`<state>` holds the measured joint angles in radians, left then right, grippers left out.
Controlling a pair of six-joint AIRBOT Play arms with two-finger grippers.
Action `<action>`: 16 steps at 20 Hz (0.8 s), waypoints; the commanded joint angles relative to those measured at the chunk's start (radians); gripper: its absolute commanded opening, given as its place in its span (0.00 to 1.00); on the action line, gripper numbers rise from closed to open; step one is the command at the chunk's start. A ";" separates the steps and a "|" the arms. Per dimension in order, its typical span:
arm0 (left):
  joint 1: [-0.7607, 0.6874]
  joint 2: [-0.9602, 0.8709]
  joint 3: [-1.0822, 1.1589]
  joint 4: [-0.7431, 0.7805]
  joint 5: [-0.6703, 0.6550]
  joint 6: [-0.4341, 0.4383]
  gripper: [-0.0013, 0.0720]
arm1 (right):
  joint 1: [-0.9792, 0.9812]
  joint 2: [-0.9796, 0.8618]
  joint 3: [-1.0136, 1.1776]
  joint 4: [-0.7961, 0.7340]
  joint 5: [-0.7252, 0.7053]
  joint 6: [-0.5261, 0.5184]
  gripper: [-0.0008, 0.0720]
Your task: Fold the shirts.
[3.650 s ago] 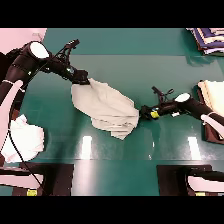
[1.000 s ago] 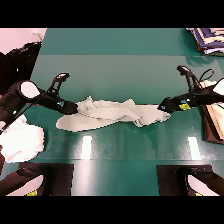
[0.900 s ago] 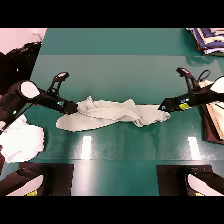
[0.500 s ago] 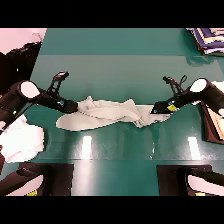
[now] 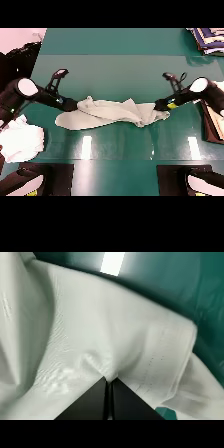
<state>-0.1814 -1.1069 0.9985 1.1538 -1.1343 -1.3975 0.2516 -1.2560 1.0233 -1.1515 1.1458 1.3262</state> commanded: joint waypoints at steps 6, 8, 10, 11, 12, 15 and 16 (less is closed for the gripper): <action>0.000 0.072 0.606 0.048 -0.085 -0.018 0.05 | -0.197 0.298 0.332 -0.029 -0.001 0.001 0.04; 0.000 0.087 0.785 0.049 -0.090 -0.018 0.05 | -0.235 0.345 0.410 -0.029 0.002 0.001 0.04; 0.000 0.097 0.932 0.048 -0.100 -0.023 0.05 | -0.271 0.390 0.481 -0.029 0.011 0.001 0.04; 0.000 0.102 0.996 0.048 -0.108 -0.046 0.05 | -0.285 0.410 0.507 -0.029 0.018 0.001 0.04; 0.000 0.109 1.054 0.048 -0.108 -0.068 0.05 | -0.299 0.431 0.532 -0.029 0.031 0.001 0.04; 0.000 0.131 1.159 0.046 -0.108 -0.122 0.05 | -0.351 0.476 0.594 -0.029 0.126 0.002 0.04; 0.000 0.152 1.161 0.036 -0.109 -0.137 0.05 | -0.372 0.488 0.610 -0.029 0.177 0.002 0.04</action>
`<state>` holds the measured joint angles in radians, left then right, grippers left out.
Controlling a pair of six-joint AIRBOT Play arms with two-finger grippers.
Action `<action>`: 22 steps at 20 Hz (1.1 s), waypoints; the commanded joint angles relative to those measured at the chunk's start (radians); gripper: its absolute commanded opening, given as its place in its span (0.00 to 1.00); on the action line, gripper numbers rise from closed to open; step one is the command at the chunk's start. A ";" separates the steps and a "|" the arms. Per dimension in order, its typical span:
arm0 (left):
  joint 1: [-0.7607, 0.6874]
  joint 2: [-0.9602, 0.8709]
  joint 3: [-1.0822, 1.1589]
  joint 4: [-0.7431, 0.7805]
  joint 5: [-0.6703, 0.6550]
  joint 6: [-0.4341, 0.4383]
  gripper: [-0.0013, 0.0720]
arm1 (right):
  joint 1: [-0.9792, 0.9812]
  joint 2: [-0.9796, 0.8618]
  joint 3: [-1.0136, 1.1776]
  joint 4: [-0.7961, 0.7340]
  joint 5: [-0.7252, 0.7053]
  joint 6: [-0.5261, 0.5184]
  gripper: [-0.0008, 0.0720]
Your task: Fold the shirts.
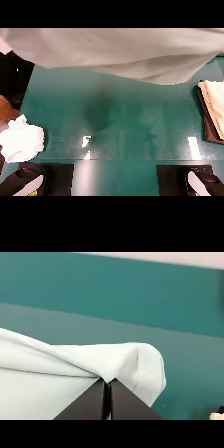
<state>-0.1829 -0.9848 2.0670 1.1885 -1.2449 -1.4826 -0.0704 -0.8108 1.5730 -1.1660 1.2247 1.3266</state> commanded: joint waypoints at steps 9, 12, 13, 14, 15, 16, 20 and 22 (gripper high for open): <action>0.001 0.041 -0.522 -0.021 -0.193 -0.034 0.05 | 0.056 -0.197 -0.161 -0.008 0.379 0.124 0.04; 0.001 0.003 -0.900 -0.021 -0.071 -0.004 0.05 | 0.146 -0.368 -0.325 -0.015 0.309 0.122 0.04; 0.001 -0.027 -0.997 -0.022 -0.014 0.000 0.05 | 0.166 -0.418 -0.359 -0.015 0.262 0.111 0.04; 0.001 -0.063 -1.083 -0.024 0.060 0.004 0.05 | 0.183 -0.463 -0.390 -0.015 0.213 0.100 0.04; 0.001 -0.097 -1.141 -0.023 0.134 0.029 0.05 | 0.197 -0.498 -0.414 -0.015 0.177 0.097 0.04; 0.001 -0.137 -1.182 -0.022 0.203 0.054 0.05 | 0.209 -0.525 -0.425 -0.015 0.154 0.097 0.04; 0.001 -0.246 -1.201 -0.023 0.262 0.069 0.05 | 0.230 -0.565 -0.426 -0.014 0.137 0.097 0.04; 0.001 -0.246 -1.190 -0.022 0.257 0.069 0.12 | 0.230 -0.562 -0.426 -0.015 0.140 0.096 0.04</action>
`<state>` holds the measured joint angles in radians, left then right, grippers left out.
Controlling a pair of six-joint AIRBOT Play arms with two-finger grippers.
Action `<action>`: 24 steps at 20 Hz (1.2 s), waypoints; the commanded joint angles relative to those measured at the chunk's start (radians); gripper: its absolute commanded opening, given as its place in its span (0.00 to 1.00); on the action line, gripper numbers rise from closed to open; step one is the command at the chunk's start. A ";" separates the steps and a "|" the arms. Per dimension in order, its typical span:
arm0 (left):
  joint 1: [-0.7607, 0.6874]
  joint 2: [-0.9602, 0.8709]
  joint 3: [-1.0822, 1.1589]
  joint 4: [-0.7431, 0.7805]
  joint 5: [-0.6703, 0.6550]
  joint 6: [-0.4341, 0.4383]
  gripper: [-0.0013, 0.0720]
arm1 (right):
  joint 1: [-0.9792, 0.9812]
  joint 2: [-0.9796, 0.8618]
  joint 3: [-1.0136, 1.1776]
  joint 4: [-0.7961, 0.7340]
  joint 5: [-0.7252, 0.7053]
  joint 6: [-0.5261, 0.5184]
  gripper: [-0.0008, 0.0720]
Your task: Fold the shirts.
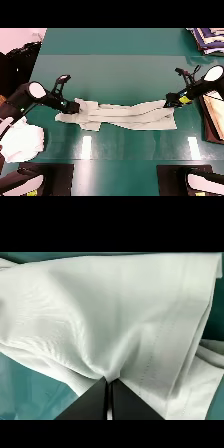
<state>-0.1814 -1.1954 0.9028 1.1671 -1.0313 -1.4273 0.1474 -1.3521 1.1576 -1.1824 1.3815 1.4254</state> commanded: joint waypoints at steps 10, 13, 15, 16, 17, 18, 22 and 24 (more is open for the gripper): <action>-0.001 -0.049 0.326 0.001 -0.224 0.013 0.91 | 0.013 -0.021 -0.011 0.003 0.004 -0.004 0.04; -0.001 -0.124 0.326 -0.012 -0.238 0.013 0.91 | 0.013 -0.021 -0.011 0.004 0.007 -0.005 0.04; -0.001 -0.177 0.326 -0.085 -0.190 0.013 0.91 | 0.013 -0.021 -0.011 0.005 0.011 -0.005 0.04; -0.001 -0.206 0.326 -0.123 -0.175 0.013 0.91 | 0.013 -0.021 -0.011 0.005 0.012 -0.005 0.04; -0.001 -0.234 0.326 -0.145 -0.172 0.013 0.91 | 0.013 -0.020 -0.011 0.004 0.017 -0.005 0.04; -0.001 -0.260 0.326 -0.150 -0.170 0.010 0.91 | 0.013 -0.020 -0.011 0.004 0.021 -0.005 0.04; 0.000 -0.293 0.334 -0.146 -0.147 -0.029 0.05 | 0.013 -0.013 -0.011 0.003 0.032 -0.005 0.04; 0.000 -0.283 0.368 -0.126 -0.150 -0.032 0.05 | 0.013 0.019 -0.011 0.002 0.010 -0.023 0.04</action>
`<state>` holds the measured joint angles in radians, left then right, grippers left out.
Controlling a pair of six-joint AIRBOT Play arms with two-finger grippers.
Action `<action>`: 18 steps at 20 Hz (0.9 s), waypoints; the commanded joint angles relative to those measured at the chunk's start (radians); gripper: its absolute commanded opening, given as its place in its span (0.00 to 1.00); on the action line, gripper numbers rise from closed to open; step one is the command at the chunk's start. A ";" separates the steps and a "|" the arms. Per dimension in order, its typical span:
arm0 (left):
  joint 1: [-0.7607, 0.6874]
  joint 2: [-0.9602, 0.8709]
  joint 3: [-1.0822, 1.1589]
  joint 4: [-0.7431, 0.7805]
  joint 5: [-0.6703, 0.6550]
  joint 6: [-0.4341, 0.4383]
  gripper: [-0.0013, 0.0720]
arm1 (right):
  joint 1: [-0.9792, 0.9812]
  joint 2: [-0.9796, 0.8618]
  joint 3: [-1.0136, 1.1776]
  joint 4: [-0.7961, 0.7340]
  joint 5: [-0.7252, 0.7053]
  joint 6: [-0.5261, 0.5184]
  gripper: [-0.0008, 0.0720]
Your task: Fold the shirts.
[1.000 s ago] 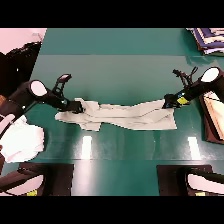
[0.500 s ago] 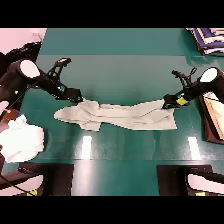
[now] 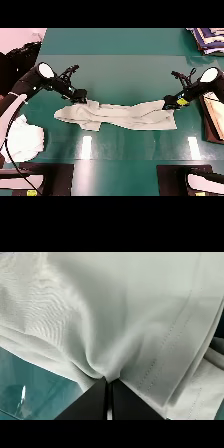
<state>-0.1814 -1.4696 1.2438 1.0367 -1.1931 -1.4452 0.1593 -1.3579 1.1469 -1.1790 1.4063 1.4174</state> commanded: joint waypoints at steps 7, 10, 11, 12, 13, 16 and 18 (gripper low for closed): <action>0.000 0.261 0.401 0.190 0.008 -0.025 0.05 | -0.045 0.254 0.180 -0.002 -0.051 -0.042 0.04; 0.000 0.401 0.558 0.218 0.010 -0.024 0.05 | -0.076 0.346 0.328 -0.002 -0.074 -0.042 0.04; 0.000 0.441 0.597 0.218 0.012 -0.025 0.05 | -0.086 0.374 0.367 -0.002 -0.080 -0.042 0.04; 0.000 0.477 0.631 0.217 0.013 -0.026 0.05 | -0.099 0.404 0.407 -0.002 -0.080 -0.042 0.04; 0.000 0.510 0.668 0.218 0.012 -0.034 0.05 | -0.112 0.430 0.441 -0.002 -0.079 -0.042 0.04; 0.000 0.557 0.805 0.217 -0.005 -0.082 0.05 | -0.162 0.512 0.517 -0.002 -0.075 -0.042 0.04; 0.000 0.557 0.914 0.215 -0.016 -0.101 0.05 | -0.200 0.555 0.547 -0.002 -0.051 -0.042 0.04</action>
<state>-0.1829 -0.9451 2.0243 1.2381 -1.2034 -1.5154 0.0059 -0.8696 1.6318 -1.1656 1.3380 1.3754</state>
